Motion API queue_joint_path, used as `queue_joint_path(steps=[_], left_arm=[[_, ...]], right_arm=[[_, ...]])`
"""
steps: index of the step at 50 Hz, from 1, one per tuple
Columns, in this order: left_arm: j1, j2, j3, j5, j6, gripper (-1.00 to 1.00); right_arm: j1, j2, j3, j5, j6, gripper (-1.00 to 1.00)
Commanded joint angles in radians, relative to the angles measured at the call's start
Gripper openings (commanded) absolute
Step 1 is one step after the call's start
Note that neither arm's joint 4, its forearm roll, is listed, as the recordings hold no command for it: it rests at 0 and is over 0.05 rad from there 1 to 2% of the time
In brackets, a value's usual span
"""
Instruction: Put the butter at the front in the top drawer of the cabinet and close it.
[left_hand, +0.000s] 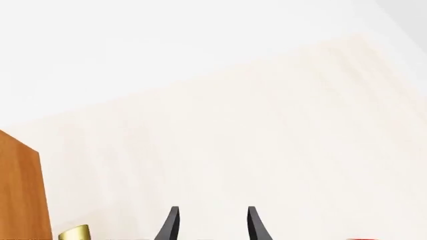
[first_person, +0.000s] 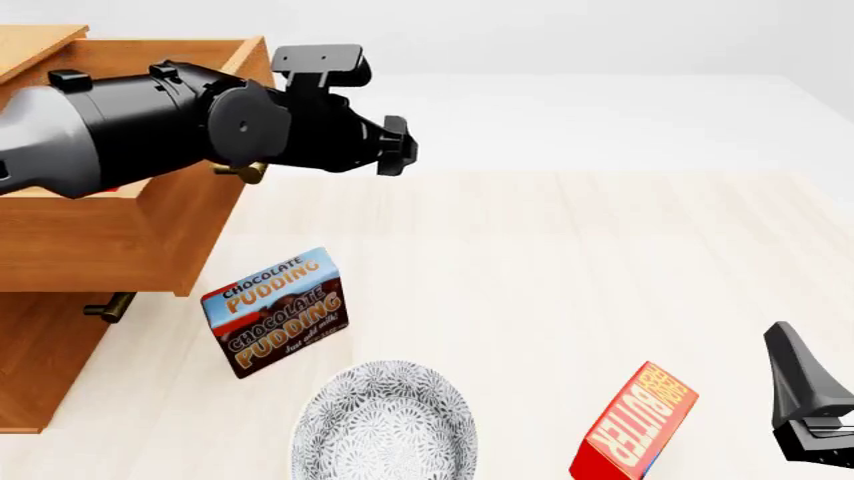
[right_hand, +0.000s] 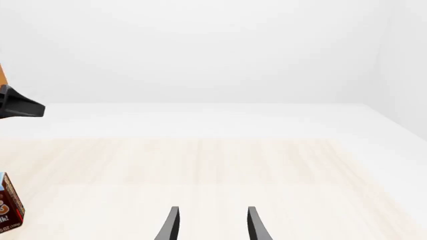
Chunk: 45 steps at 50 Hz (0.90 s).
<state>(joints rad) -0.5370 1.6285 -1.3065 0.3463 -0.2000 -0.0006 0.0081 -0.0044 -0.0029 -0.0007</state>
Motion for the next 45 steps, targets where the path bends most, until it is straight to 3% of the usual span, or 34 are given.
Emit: queue_joint_path(steps=[1,45], left_arm=[[0.030,-0.024,0.036,-0.007,-0.005,1.00],[0.141,-0.102,0.125,0.001,0.003,1.00]], right_arm=[[0.000,-0.001,0.001,0.001,0.000,1.00],[0.000,-0.001,0.001,0.001,0.000,1.00]])
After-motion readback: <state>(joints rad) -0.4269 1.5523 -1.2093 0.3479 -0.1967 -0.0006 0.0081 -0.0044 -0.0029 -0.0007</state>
